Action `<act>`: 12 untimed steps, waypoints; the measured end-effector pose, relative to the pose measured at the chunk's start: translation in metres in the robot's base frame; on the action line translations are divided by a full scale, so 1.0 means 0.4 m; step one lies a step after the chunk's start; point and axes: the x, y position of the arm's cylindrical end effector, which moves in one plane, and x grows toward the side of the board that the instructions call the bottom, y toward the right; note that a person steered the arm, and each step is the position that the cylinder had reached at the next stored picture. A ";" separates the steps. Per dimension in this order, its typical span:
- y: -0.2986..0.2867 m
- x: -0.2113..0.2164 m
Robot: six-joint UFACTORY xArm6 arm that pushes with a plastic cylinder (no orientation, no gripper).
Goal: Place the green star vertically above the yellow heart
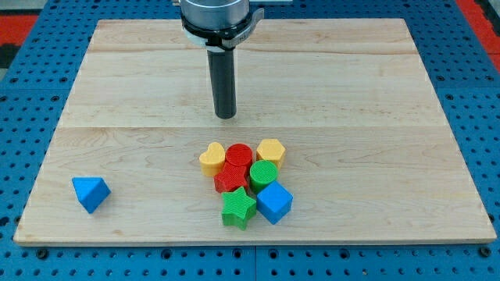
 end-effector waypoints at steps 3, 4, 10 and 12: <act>0.001 -0.029; 0.142 -0.105; 0.331 0.353; 0.078 0.360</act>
